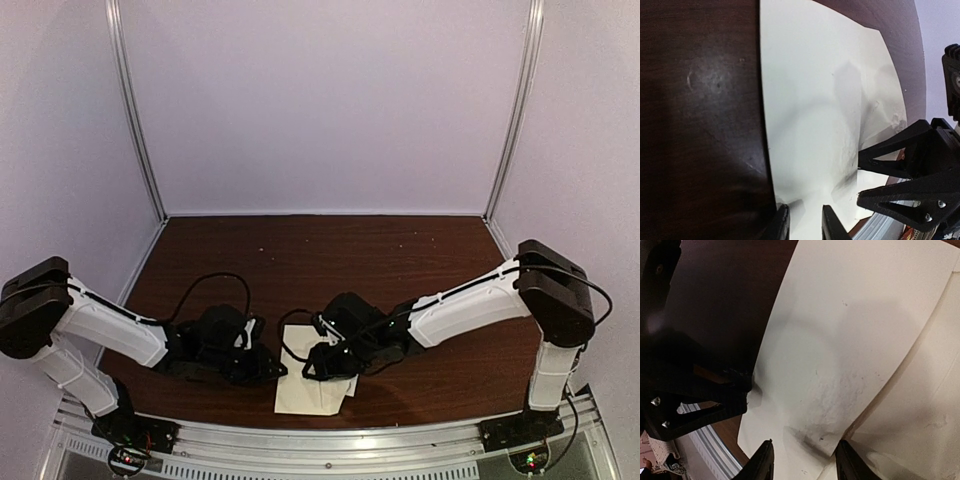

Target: Place the letter into the envelope and seal it

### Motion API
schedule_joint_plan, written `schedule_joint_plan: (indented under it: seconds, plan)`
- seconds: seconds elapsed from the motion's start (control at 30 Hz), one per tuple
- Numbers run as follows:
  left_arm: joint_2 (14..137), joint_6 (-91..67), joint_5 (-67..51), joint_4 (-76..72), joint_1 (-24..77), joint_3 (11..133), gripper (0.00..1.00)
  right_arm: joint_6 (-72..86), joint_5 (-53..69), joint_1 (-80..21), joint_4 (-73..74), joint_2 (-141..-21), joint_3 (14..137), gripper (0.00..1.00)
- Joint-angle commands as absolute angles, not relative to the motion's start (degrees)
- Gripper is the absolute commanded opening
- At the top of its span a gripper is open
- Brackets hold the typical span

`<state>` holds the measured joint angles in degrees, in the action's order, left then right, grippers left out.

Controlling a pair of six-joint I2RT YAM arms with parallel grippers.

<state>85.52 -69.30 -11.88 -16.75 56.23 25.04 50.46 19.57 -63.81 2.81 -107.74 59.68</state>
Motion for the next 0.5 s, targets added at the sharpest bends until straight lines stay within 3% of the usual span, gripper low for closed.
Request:
schedule_joint_plan:
  seconds: [0.0, 0.47]
  plan:
    - [85.9, -68.1, -12.7, -19.1, 55.8, 26.2, 0.22, 48.5, 20.8, -63.2, 3.0, -110.4, 63.0, 0.43]
    - [81.7, -68.5, -8.5, -15.4, 55.8, 25.3, 0.21, 45.0, 19.7, -63.0, 8.6, -110.5, 68.9, 0.43]
